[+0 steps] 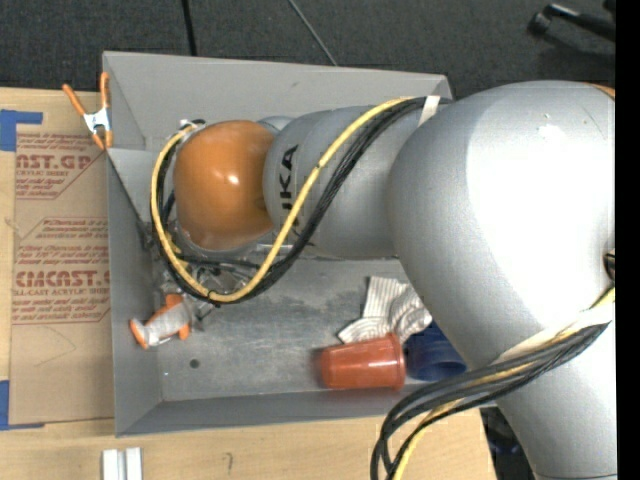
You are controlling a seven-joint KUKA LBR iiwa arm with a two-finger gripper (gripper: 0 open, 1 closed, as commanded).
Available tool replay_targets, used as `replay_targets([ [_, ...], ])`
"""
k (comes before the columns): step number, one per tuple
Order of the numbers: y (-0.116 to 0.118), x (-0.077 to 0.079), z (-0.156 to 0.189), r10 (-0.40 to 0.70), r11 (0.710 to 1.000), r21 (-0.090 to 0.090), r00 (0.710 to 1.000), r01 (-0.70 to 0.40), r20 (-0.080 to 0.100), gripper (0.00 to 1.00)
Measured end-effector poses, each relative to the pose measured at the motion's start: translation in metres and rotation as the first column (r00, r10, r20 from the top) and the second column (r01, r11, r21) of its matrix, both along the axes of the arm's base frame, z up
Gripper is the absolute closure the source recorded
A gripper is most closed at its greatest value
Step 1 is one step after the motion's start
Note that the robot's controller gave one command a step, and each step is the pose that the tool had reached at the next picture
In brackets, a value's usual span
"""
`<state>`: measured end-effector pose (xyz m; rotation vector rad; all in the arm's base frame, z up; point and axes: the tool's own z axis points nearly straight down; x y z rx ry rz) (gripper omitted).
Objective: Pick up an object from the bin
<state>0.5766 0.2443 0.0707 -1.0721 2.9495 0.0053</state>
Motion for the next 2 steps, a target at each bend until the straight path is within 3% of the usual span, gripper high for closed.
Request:
replay_targets([
  [2,0.0,-0.001,0.019,0.0,1.0,-0.003,1.0,0.0,-0.004,1.0],
])
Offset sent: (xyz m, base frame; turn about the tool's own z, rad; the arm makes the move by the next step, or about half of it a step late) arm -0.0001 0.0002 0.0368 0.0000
